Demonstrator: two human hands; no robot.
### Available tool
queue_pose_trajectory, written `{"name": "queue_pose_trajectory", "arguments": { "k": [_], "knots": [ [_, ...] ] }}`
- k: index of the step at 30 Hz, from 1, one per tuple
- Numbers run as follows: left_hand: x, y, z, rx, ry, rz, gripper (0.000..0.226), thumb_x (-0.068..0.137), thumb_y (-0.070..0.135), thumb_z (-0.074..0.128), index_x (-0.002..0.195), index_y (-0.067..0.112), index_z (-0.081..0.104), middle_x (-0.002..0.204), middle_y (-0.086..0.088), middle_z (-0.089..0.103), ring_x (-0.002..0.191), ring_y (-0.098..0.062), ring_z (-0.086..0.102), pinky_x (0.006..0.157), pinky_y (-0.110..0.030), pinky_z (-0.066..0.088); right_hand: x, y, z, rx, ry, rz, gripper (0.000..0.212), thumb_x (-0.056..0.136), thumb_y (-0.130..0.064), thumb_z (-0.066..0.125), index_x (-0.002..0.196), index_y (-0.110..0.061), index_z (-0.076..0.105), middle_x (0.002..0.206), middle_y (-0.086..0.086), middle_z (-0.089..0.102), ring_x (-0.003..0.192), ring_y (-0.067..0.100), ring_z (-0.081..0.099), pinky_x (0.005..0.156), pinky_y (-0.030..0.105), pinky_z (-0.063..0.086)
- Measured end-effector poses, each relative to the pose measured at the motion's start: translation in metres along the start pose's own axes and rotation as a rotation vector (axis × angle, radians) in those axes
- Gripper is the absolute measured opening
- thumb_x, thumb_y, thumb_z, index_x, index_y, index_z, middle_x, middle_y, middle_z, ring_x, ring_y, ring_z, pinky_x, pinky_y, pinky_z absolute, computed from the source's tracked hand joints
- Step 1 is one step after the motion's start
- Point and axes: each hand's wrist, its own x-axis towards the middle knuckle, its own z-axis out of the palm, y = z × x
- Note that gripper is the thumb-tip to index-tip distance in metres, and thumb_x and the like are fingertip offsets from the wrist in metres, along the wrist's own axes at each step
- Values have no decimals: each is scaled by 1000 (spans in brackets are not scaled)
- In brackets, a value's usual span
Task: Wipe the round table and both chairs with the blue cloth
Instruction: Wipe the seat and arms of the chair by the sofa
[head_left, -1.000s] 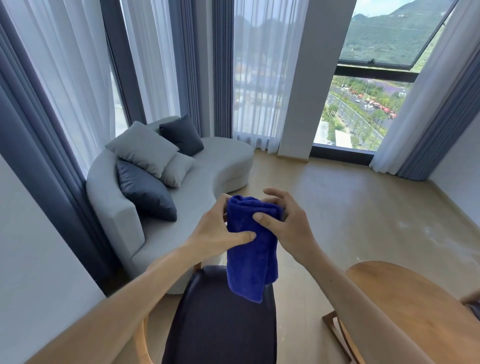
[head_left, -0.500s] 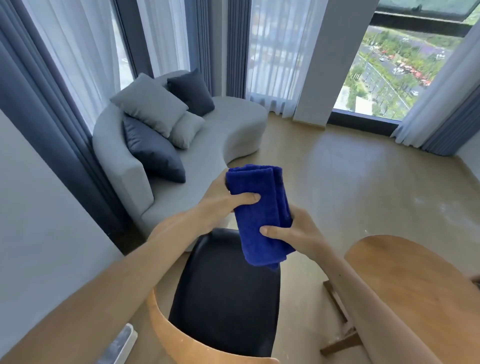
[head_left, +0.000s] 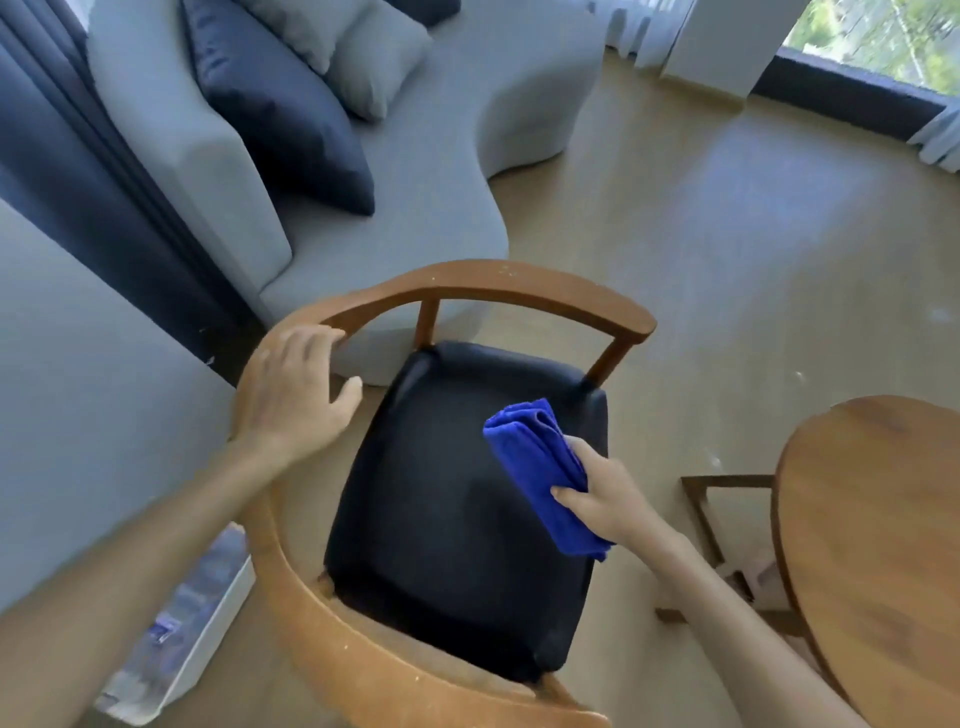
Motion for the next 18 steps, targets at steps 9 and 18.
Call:
{"name": "queue_pose_trajectory", "arguments": {
  "k": [9,18],
  "knots": [
    [22,-89,82,345,153,191,53,83,32,46,125,-1,52,140,-23,43,134,-41,35,111,-57,21,76,110,129,-615,-25,-58,59,81,-24,55,138,-18,40,132,-1,45,113,23,48,91,32,40],
    [21,-100,100,447,316,237,45,86,28,42,122,0,44,140,-22,39,131,-42,33,110,-55,22,79,118,153,-722,130,-142,70,59,-7,73,128,-11,59,96,12,61,65,30,52,48,35,47]
  ]
}}
